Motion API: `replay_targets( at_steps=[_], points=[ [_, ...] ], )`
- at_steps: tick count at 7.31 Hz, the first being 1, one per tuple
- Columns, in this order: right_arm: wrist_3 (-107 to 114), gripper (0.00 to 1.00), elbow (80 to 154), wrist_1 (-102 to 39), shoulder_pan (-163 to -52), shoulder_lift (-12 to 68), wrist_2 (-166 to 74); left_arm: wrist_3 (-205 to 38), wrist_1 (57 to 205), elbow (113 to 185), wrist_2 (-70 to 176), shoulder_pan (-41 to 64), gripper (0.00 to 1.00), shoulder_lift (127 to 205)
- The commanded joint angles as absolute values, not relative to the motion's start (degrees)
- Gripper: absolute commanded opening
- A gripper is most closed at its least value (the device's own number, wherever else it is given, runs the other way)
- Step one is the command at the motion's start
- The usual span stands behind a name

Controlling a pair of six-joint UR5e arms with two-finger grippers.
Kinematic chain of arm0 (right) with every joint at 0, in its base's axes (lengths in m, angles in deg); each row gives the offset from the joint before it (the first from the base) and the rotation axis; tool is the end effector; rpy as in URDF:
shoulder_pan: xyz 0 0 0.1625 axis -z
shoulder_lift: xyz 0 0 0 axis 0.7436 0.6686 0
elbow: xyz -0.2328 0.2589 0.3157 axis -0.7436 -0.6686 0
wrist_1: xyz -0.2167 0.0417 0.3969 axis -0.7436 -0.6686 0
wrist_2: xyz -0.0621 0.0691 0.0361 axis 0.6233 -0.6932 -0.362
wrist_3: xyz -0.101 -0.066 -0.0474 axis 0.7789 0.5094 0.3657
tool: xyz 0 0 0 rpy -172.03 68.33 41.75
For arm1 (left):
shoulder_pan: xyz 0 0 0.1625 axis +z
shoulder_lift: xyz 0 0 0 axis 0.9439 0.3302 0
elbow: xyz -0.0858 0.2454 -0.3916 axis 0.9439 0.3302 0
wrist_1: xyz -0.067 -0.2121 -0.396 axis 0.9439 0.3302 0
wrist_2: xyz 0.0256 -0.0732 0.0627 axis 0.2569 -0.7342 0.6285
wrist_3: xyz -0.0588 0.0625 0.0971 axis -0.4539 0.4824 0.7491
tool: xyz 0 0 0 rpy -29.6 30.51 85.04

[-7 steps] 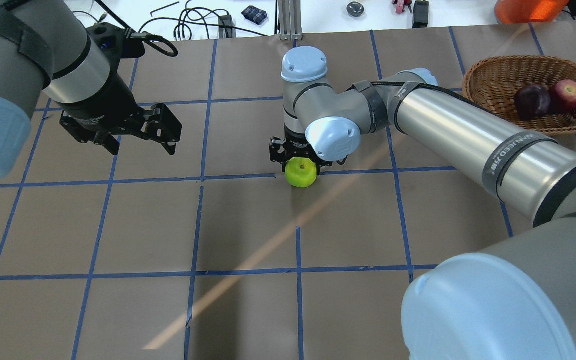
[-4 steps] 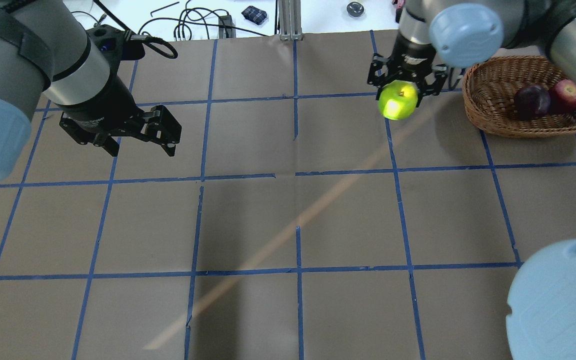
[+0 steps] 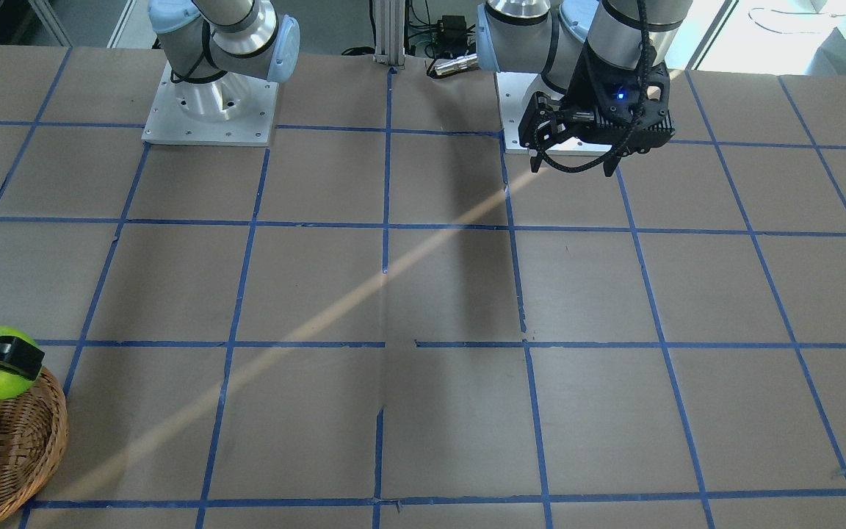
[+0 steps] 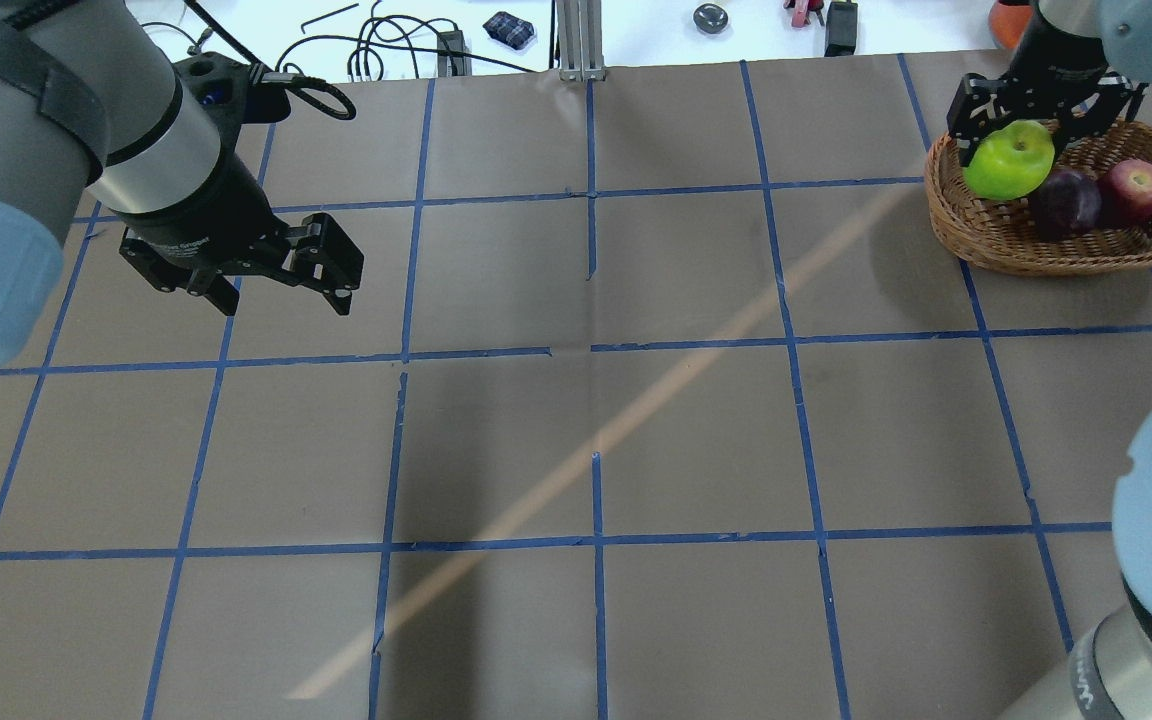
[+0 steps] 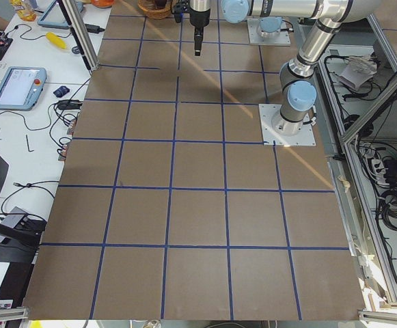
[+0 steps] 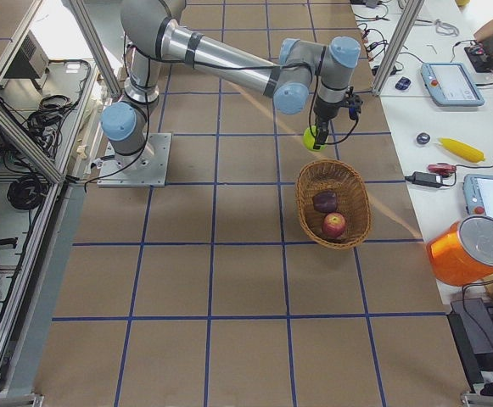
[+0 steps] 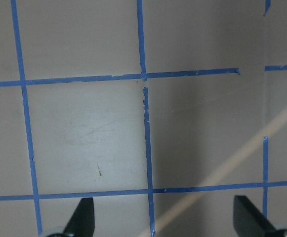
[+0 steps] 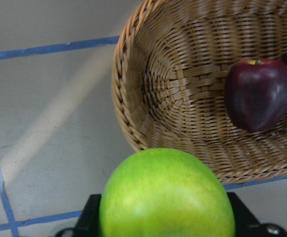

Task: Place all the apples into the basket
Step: 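Carry the green apple into the basket with the right gripper and release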

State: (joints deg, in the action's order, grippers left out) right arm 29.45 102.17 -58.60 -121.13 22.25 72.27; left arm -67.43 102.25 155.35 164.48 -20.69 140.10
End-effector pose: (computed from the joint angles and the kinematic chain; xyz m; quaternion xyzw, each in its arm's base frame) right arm -0.0946 -0.7277 0.3536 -0.0626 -0.9969 -0.0116 0.0454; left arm -0.1449 -0.4815 0.4929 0.0212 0.9997 -0.0108 0.0008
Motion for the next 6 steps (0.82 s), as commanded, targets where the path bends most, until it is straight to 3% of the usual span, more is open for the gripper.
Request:
replay_targets(
  at_steps=[1, 3, 4, 5, 6],
  points=[
    [36.0, 0.00, 102.5, -67.3, -119.4, 16.8, 74.4, -67.4, 102.2, 155.3, 164.4, -20.7, 1.00, 140.1],
    [35.9, 0.04, 102.7, -69.8, -118.1, 14.4, 74.4, -67.5, 102.2, 155.3, 164.4, -20.7, 1.00, 140.0],
    [36.3, 0.52, 102.7, -70.1, -118.1, 14.1, 74.5, -67.5, 102.2, 155.3, 164.2, -20.7, 1.00, 140.1],
    [35.9, 0.84, 102.7, -69.9, -118.1, 14.1, 74.5, -67.5, 102.2, 155.3, 164.3, -20.7, 1.00, 140.1],
    [35.9, 1.00, 102.7, -69.9, -118.1, 14.1, 74.5, -67.5, 102.2, 155.4, 164.3, -20.7, 1.00, 140.1]
  ],
)
